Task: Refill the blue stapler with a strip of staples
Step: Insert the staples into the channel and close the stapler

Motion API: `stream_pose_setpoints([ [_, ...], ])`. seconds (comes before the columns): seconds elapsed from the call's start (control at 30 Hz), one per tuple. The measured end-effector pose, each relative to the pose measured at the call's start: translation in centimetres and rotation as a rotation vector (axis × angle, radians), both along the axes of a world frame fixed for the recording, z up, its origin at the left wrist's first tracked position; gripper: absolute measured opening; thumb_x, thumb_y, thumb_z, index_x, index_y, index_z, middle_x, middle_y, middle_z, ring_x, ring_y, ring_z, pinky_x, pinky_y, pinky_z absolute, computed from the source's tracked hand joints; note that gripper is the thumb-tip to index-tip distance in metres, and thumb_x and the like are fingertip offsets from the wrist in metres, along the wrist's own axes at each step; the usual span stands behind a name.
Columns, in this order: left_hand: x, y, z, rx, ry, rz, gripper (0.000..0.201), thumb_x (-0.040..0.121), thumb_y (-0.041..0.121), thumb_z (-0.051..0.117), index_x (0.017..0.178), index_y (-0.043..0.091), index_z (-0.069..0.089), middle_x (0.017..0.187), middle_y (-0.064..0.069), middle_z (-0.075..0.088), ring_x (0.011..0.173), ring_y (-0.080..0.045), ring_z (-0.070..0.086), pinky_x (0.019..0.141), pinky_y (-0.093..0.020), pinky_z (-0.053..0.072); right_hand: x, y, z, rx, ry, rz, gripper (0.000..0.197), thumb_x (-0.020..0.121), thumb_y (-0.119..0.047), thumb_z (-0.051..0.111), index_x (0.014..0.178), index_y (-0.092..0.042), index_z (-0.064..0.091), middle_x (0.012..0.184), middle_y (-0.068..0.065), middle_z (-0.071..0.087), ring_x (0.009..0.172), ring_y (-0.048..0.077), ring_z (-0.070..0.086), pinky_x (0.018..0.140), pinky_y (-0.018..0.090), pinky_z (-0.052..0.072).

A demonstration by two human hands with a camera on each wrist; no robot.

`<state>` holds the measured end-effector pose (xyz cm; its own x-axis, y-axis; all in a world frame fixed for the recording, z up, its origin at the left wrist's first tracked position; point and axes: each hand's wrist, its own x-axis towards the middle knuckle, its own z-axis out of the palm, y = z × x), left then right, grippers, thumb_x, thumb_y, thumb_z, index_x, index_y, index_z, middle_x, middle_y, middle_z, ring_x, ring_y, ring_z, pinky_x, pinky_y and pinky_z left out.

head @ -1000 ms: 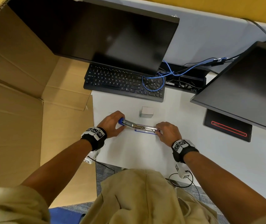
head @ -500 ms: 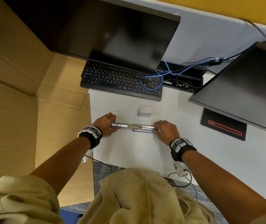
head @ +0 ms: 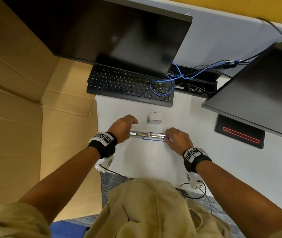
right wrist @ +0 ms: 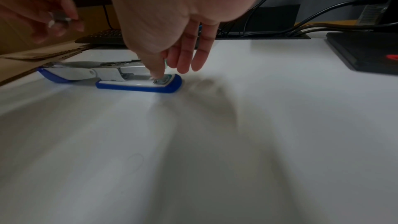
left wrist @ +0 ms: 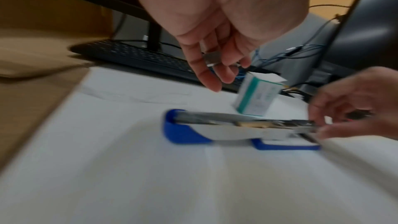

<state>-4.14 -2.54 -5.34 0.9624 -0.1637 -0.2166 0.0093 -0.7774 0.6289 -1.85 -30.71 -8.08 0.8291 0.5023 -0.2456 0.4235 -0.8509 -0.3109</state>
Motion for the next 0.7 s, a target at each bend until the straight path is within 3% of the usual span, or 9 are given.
stream_pose_setpoints([
  [0.17,0.1,-4.5,-0.5,-0.056,0.107,-0.142,0.029,0.09,0.001,0.046,0.108,0.019,0.059,0.11,-0.003,0.063,0.092,-0.021,0.059,0.084,-0.036,0.053,0.1,-0.3,0.4,0.066,-0.007,-0.015,0.013,0.085,-0.028,0.066,0.093,-0.017,0.064,0.086,-0.001,0.062,0.076,0.019,0.059,0.058,0.029,0.048],
  [0.37,0.4,-6.9,-0.9,-0.101,0.238,-0.141,0.029,0.089,0.003,0.046,0.105,0.027,0.048,0.097,-0.006,0.066,0.08,-0.025,0.061,0.077,-0.046,0.056,0.1,-0.2,0.8,0.24,0.0,-0.01,0.03,0.08,-0.039,0.074,0.095,-0.015,0.064,0.086,0.001,0.064,0.074,0.02,0.059,0.06,0.031,0.051],
  [0.53,0.5,-7.9,-0.6,-0.183,0.276,-0.115,0.027,0.09,0.002,0.046,0.11,0.021,0.044,0.108,-0.009,0.07,0.09,-0.029,0.064,0.083,-0.044,0.056,0.2,1.2,1.2,0.359,0.137,-0.088,0.043,0.081,-0.048,0.07,0.111,-0.018,0.066,0.096,-0.004,0.068,0.077,0.01,0.057,0.07,0.025,0.05],
  [0.6,0.6,-8.2,-0.6,-0.187,0.285,-0.097,0.025,0.091,0.005,0.046,0.108,0.024,0.045,0.104,-0.01,0.069,0.087,-0.033,0.065,0.077,-0.045,0.058,0.1,1.8,1.2,0.416,0.216,-0.123,0.032,0.087,-0.042,0.066,0.111,-0.022,0.068,0.096,-0.004,0.071,0.074,0.012,0.061,0.069,0.026,0.053],
  [0.7,0.4,-8.5,-0.6,-0.175,0.282,-0.063,0.021,0.092,0.007,0.047,0.105,0.024,0.047,0.096,-0.009,0.068,0.082,-0.033,0.065,0.072,-0.042,0.057,0.1,2.0,1.0,0.529,0.299,-0.229,0.016,0.092,-0.02,0.063,0.104,-0.015,0.073,0.087,0.0,0.074,0.069,0.015,0.063,0.066,0.019,0.049],
])
